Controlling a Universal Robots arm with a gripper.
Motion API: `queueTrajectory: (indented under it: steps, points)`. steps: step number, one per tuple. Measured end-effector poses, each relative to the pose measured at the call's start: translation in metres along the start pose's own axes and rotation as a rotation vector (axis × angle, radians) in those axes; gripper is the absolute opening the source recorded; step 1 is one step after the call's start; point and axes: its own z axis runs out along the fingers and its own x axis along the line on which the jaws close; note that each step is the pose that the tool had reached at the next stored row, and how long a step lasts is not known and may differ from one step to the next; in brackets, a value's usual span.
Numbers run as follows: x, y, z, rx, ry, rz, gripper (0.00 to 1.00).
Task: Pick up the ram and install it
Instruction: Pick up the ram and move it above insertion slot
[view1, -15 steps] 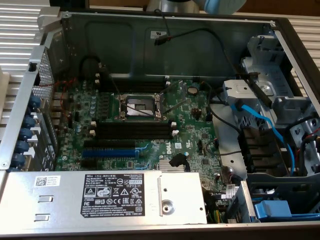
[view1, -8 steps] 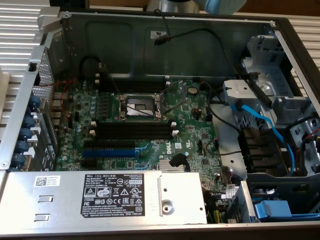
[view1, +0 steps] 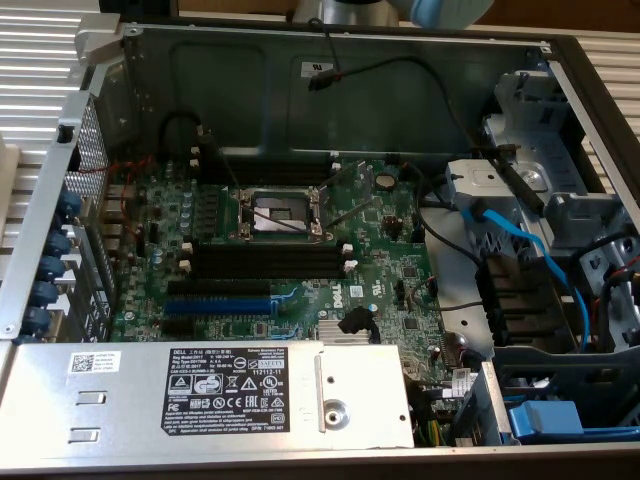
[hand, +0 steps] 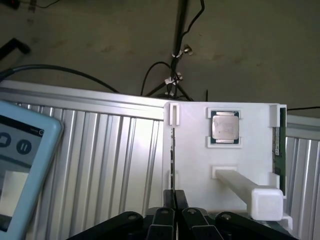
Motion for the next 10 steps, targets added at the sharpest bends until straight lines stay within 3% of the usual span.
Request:
queueTrajectory:
  steps: [7,10]
  points:
    - [-0.001,-0.0035,-0.0067,0.0163,0.0016,-0.002,0.12]
    - [-0.002,-0.0061,-0.0144,0.0179,0.0021,-0.003,0.12]
